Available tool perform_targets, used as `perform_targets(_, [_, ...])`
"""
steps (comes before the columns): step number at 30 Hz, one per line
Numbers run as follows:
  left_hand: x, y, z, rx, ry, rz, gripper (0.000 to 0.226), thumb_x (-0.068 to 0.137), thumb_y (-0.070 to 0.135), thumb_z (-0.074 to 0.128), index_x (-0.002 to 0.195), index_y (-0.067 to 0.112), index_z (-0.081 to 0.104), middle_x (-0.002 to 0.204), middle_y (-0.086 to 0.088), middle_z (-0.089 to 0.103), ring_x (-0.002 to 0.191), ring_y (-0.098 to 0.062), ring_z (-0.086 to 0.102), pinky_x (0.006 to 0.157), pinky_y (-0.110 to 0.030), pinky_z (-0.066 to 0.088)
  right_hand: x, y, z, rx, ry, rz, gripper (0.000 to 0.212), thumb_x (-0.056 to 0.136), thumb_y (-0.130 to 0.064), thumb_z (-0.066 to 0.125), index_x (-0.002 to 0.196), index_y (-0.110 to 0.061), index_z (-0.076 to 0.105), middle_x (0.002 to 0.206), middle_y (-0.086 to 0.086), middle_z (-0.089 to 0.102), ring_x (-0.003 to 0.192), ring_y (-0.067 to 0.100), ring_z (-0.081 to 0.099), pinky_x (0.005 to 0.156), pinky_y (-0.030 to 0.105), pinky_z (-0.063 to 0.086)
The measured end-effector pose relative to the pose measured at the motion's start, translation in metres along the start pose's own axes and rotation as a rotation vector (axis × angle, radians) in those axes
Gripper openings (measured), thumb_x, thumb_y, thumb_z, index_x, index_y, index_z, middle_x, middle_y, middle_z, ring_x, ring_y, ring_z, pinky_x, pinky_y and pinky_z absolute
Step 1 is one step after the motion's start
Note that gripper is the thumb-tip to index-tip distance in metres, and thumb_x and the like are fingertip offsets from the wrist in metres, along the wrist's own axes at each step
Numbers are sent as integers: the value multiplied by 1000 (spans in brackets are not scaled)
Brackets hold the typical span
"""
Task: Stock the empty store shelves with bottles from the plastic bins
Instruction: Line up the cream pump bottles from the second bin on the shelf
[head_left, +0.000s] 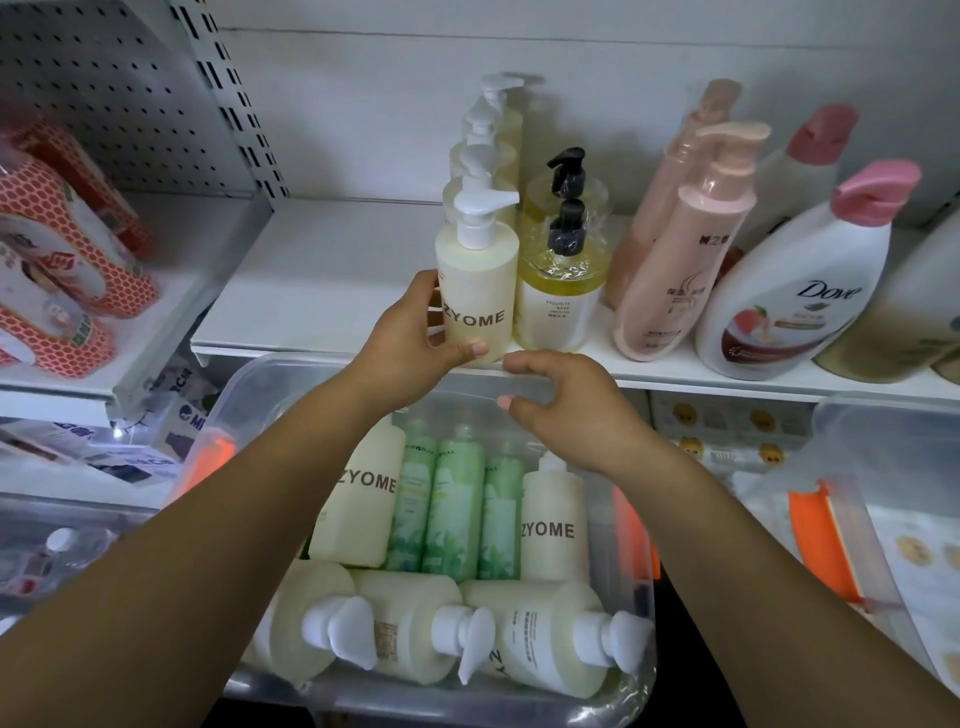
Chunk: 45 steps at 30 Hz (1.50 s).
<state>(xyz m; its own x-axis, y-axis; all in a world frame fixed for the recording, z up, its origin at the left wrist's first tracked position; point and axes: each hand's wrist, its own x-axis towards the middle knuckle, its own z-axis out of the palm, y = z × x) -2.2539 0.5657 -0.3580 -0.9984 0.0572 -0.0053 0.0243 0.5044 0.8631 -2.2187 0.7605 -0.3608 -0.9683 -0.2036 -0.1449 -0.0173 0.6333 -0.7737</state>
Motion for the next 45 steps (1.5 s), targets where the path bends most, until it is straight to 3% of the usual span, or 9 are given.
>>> perform_targets(5, [-36,-9,-25,261,96,-31,46,91,33,71,132,19,57,125,7,63,111,-6,55,102,-28,44,-8,-4,0,41,87,4,35,89,-30,74,124,-29,69,129,-15,65,123,7,58,106,20,39])
perform_targets(7, [-59,-13,-39,343,144,-76,36,93,37,68,125,22,63,123,11,62,106,-2,50,92,-20,39,-14,-12,1,94,132,-20,29,83,-40,75,111,-35,74,111,-20,71,106,2,66,100,29,50])
perform_targets(11, [-89,-27,-67,405,246,-182,31,94,40,65,121,24,64,119,12,60,104,-5,50,73,-8,36,-30,-41,7,293,-41,-84,21,84,-20,80,105,-15,76,98,-4,76,90,5,71,87,16,54])
perform_targets(14, [-98,-42,-86,460,343,-259,38,93,41,66,123,19,63,127,-1,62,117,-20,56,90,-27,39,-37,-49,22,220,-256,13,30,84,-28,80,111,-18,72,98,-4,75,93,5,70,90,22,55])
perform_targets(17, [-98,-64,-102,495,406,-313,36,91,45,63,108,13,66,113,-12,67,100,-30,63,79,-35,45,-38,-53,35,144,-322,116,34,85,-35,78,114,-21,69,101,-4,74,97,9,71,94,31,56])
perform_targets(23, [-99,-87,-121,572,181,-559,63,92,62,50,107,2,63,93,-15,62,89,-34,61,70,-36,41,-12,-72,77,152,-374,344,32,91,-36,73,108,-10,67,107,6,71,95,19,72,85,36,62])
perform_targets(28, [-104,-88,-129,521,161,-439,28,95,30,61,77,10,56,69,-3,52,73,-27,55,61,-32,34,9,-80,111,186,-399,522,45,87,-49,73,114,-13,66,111,7,72,99,21,70,86,38,60])
perform_targets(36, [-106,-96,-137,628,80,-514,16,89,10,65,103,3,68,103,-16,67,82,-26,53,69,-31,40,-2,-83,131,216,-270,503,49,78,-56,78,103,-15,66,95,5,76,77,16,74,55,25,58])
perform_targets(45, [-120,-82,-147,668,32,-452,28,99,25,56,111,5,71,109,-15,68,100,-32,62,83,-37,49,-8,-91,131,229,-199,385,36,76,-44,83,89,-12,72,84,2,77,73,14,76,73,36,64])
